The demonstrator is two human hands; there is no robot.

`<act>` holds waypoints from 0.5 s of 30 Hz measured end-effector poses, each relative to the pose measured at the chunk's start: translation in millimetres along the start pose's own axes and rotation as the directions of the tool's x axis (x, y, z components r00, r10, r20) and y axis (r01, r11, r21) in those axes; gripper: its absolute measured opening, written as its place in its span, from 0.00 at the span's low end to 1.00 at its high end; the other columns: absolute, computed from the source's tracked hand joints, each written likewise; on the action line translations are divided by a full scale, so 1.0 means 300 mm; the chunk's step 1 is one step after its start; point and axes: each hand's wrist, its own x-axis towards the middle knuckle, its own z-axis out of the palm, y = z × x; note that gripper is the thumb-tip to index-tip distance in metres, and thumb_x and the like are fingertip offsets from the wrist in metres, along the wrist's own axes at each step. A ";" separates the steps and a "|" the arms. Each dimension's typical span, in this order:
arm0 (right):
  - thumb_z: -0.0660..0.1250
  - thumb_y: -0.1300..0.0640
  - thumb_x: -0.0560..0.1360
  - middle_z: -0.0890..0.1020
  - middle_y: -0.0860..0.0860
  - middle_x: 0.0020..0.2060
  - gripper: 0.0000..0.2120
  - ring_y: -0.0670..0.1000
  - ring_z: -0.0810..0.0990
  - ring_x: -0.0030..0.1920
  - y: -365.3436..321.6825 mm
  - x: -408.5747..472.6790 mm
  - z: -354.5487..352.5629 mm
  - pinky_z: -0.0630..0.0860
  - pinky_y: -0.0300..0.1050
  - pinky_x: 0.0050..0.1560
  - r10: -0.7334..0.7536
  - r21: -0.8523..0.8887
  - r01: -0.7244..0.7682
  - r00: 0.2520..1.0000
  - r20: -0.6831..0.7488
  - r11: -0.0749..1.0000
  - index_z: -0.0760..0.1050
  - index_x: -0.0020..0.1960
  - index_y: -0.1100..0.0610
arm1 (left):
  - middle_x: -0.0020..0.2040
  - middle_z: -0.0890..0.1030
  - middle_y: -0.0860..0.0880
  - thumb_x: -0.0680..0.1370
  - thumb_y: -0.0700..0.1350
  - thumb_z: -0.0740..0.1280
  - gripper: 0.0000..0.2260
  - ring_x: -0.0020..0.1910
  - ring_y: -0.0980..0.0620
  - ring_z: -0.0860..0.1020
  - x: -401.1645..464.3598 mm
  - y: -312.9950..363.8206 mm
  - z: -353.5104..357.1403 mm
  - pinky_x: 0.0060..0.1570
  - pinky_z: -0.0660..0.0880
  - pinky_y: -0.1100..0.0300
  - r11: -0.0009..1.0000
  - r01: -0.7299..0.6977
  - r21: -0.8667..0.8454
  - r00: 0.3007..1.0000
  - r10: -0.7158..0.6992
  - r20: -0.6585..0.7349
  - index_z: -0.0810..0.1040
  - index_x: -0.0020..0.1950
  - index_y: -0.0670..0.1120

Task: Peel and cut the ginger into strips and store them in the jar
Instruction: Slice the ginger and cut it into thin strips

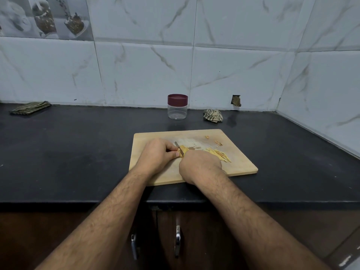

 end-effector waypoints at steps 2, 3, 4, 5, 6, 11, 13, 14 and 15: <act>0.57 0.60 0.81 0.76 0.53 0.65 0.17 0.55 0.75 0.64 -0.006 0.015 -0.002 0.68 0.48 0.50 0.002 -0.014 -0.002 1.000 0.006 1.000 0.71 0.69 0.56 | 0.48 0.86 0.54 0.75 0.44 0.73 0.05 0.49 0.57 0.81 -0.001 0.000 0.000 0.52 0.75 0.59 1.000 -0.009 -0.005 1.000 0.009 -0.001 0.87 0.49 0.48; 0.57 0.60 0.81 0.76 0.53 0.65 0.17 0.54 0.75 0.64 -0.010 0.022 -0.002 0.68 0.47 0.49 0.002 -0.024 -0.002 1.000 0.010 1.000 0.71 0.69 0.56 | 0.48 0.86 0.55 0.75 0.43 0.73 0.05 0.48 0.57 0.81 -0.002 0.000 -0.001 0.51 0.75 0.61 1.000 -0.011 -0.008 1.000 0.011 -0.001 0.87 0.49 0.48; 0.58 0.60 0.81 0.76 0.53 0.65 0.17 0.54 0.76 0.64 -0.015 0.027 -0.003 0.68 0.47 0.49 0.000 -0.034 0.000 1.000 0.014 0.999 0.72 0.69 0.56 | 0.47 0.85 0.55 0.75 0.42 0.73 0.05 0.47 0.58 0.81 -0.002 0.001 -0.001 0.50 0.74 0.63 1.000 -0.013 -0.013 1.000 0.013 -0.001 0.87 0.49 0.47; 0.58 0.60 0.81 0.77 0.53 0.64 0.17 0.54 0.76 0.63 -0.020 0.032 -0.004 0.68 0.47 0.49 -0.003 -0.042 0.003 1.000 0.018 0.999 0.72 0.69 0.56 | 0.47 0.85 0.56 0.75 0.42 0.73 0.05 0.47 0.59 0.81 -0.001 0.000 0.000 0.49 0.74 0.65 1.000 -0.012 -0.018 1.000 0.012 0.000 0.87 0.48 0.48; 0.58 0.60 0.81 0.77 0.53 0.64 0.17 0.54 0.76 0.63 -0.023 0.035 -0.003 0.68 0.47 0.49 -0.005 -0.048 0.006 1.000 0.020 0.999 0.72 0.69 0.56 | 0.46 0.85 0.57 0.75 0.42 0.73 0.05 0.46 0.60 0.80 -0.001 0.000 0.000 0.47 0.74 0.67 1.000 -0.011 -0.023 1.000 0.011 0.001 0.87 0.48 0.48; 0.59 0.61 0.81 0.77 0.53 0.64 0.18 0.54 0.76 0.63 -0.022 0.029 -0.003 0.69 0.47 0.48 -0.014 -0.066 0.015 1.000 0.022 0.998 0.70 0.70 0.56 | 0.43 0.83 0.61 0.75 0.44 0.74 0.04 0.43 0.64 0.78 0.006 -0.007 0.008 0.41 0.69 0.75 1.000 0.015 -0.015 1.000 -0.016 -0.015 0.87 0.47 0.51; 0.59 0.61 0.80 0.75 0.53 0.67 0.21 0.54 0.76 0.64 -0.013 0.011 -0.005 0.71 0.48 0.52 -0.028 -0.055 0.030 0.999 0.037 0.998 0.67 0.73 0.54 | 0.47 0.85 0.58 0.74 0.45 0.74 0.04 0.46 0.62 0.79 0.007 -0.008 0.011 0.45 0.72 0.70 1.000 0.020 -0.008 1.000 -0.020 -0.023 0.87 0.48 0.50; 0.60 0.61 0.80 0.75 0.53 0.66 0.22 0.54 0.76 0.63 -0.007 0.000 -0.006 0.72 0.48 0.54 -0.032 -0.047 0.034 0.998 0.051 0.998 0.66 0.74 0.53 | 0.48 0.85 0.57 0.74 0.45 0.74 0.04 0.47 0.61 0.80 0.005 -0.008 0.010 0.48 0.73 0.67 1.000 0.025 -0.008 0.999 -0.026 -0.024 0.87 0.48 0.50; 0.60 0.61 0.80 0.76 0.53 0.65 0.22 0.54 0.77 0.62 0.000 -0.010 -0.006 0.73 0.48 0.54 -0.029 -0.044 0.032 0.998 0.062 0.999 0.67 0.73 0.53 | 0.48 0.85 0.57 0.74 0.46 0.74 0.04 0.48 0.60 0.80 0.005 -0.008 0.010 0.50 0.74 0.65 0.999 0.031 -0.011 0.999 -0.032 -0.023 0.87 0.48 0.50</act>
